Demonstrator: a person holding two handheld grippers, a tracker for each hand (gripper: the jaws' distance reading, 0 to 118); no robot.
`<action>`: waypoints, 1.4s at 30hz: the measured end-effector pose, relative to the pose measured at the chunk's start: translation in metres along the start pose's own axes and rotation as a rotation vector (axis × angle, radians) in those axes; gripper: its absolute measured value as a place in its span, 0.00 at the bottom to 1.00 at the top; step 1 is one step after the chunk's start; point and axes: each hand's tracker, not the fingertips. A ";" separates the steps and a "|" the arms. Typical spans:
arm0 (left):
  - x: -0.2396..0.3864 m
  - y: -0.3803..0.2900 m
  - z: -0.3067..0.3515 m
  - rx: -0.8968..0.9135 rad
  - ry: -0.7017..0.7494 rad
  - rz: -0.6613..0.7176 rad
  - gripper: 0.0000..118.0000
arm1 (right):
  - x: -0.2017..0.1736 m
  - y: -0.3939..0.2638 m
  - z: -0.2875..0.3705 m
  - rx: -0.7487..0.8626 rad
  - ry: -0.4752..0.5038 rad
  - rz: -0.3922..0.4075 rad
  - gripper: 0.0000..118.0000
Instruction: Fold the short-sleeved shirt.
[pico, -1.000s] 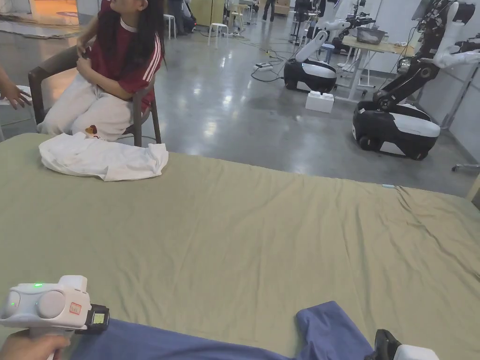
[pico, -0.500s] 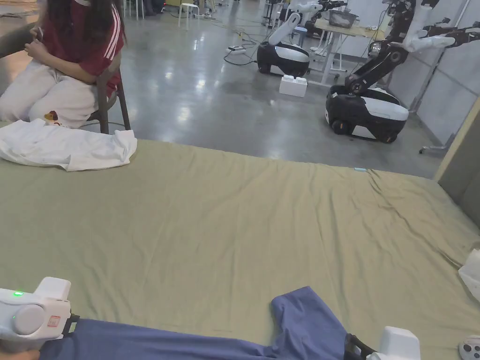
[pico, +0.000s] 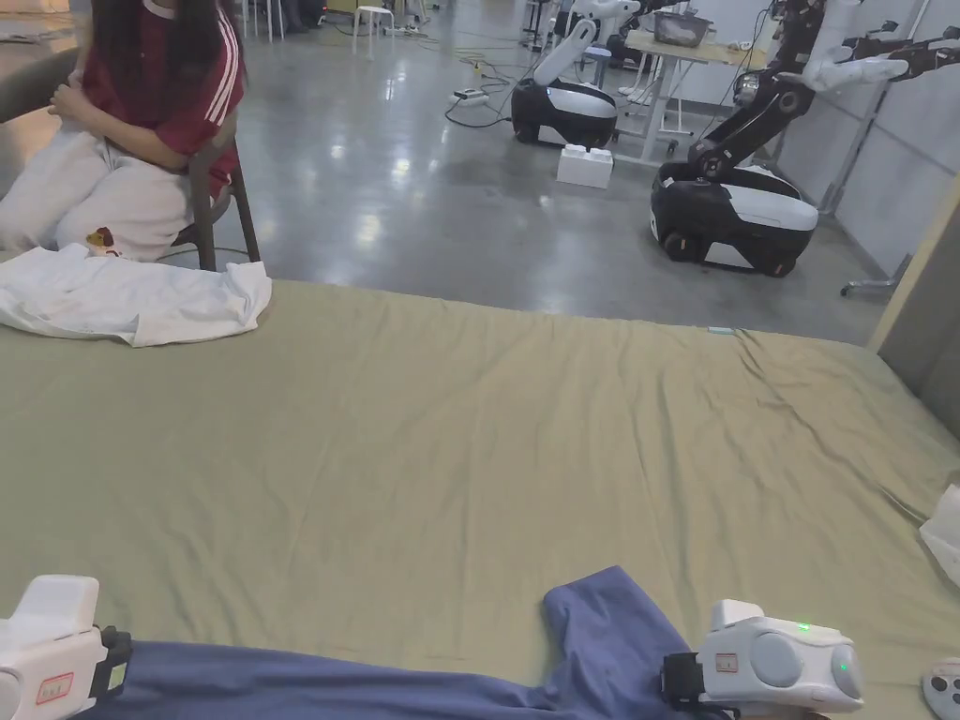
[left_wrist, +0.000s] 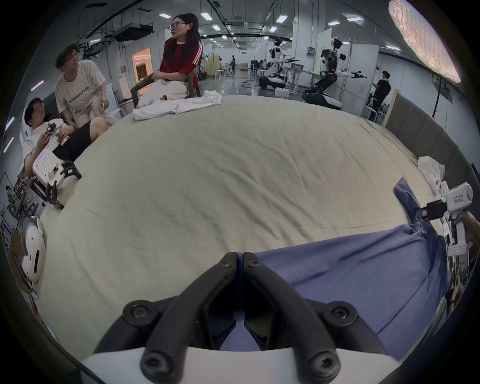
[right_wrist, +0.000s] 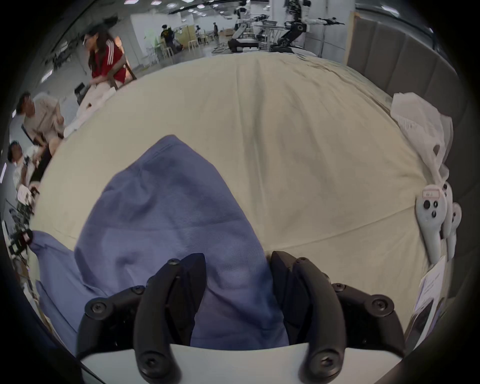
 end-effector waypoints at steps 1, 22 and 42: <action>0.000 -0.001 0.000 -0.001 0.002 0.003 0.00 | -0.004 0.000 0.000 0.000 0.008 0.001 0.40; -0.029 -0.022 0.072 0.132 -0.074 0.127 0.00 | 0.012 -0.081 0.165 0.292 0.035 0.007 0.00; -0.047 -0.154 0.108 -0.029 -0.075 -0.018 0.00 | 0.001 -0.249 0.187 0.039 -0.041 0.110 0.00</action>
